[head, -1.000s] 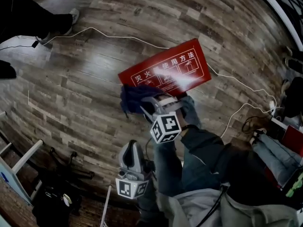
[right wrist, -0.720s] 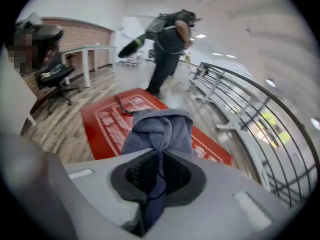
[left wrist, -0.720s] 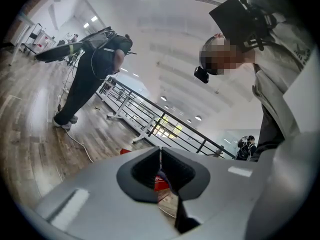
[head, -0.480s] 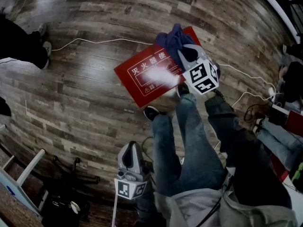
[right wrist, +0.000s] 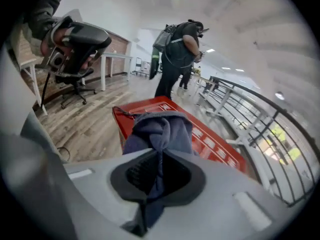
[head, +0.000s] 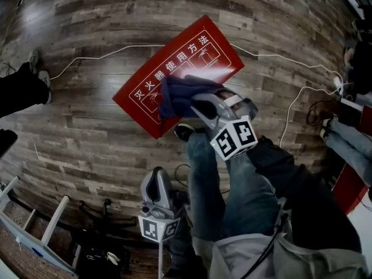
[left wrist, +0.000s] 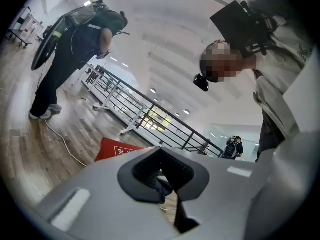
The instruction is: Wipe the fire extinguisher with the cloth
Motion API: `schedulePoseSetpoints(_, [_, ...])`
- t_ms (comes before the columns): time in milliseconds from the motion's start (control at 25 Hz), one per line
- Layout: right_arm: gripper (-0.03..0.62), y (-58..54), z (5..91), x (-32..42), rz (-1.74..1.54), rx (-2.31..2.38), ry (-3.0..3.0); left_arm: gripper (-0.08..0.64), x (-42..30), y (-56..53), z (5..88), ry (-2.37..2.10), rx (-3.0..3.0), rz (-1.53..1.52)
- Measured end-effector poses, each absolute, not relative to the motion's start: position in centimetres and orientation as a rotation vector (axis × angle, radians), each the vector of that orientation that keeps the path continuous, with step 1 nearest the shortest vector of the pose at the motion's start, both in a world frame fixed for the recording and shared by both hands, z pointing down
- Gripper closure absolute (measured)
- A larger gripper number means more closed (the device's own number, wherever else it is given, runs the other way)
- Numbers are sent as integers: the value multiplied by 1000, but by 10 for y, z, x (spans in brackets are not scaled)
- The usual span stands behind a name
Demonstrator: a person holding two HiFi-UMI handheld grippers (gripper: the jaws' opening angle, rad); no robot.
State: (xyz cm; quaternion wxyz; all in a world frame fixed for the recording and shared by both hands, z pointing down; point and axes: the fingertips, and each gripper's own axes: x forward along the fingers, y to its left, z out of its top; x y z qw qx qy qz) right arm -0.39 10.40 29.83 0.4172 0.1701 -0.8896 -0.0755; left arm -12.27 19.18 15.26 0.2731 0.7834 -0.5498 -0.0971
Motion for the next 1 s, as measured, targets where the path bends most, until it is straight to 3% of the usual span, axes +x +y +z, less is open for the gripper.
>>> schedulePoseSetpoints(160, [566, 85, 309, 130, -159, 748, -2066, 554, -97, 193, 177, -1439, 2117, -259])
schedulePoseSetpoints(280, [568, 94, 336, 159, -204, 810, -2038, 554, -83, 192, 198, -1437, 2094, -262])
schedulePoseSetpoints(480, [568, 100, 375, 90, -362, 745, -2160, 553, -71, 203, 229, -1460, 2040, -264])
schedulePoseSetpoints(640, [568, 112, 397, 37, -210, 797, -2225, 554, -75, 220, 250, -1484, 2003, -229])
schedulePoseSetpoints(840, [568, 183, 406, -75, -228, 400, -2446, 553, -78, 211, 262, -1467, 2016, -186])
schedulePoseSetpoints(1000, [569, 173, 426, -56, -280, 376, -2426, 554, -74, 194, 283, -1450, 2070, -138])
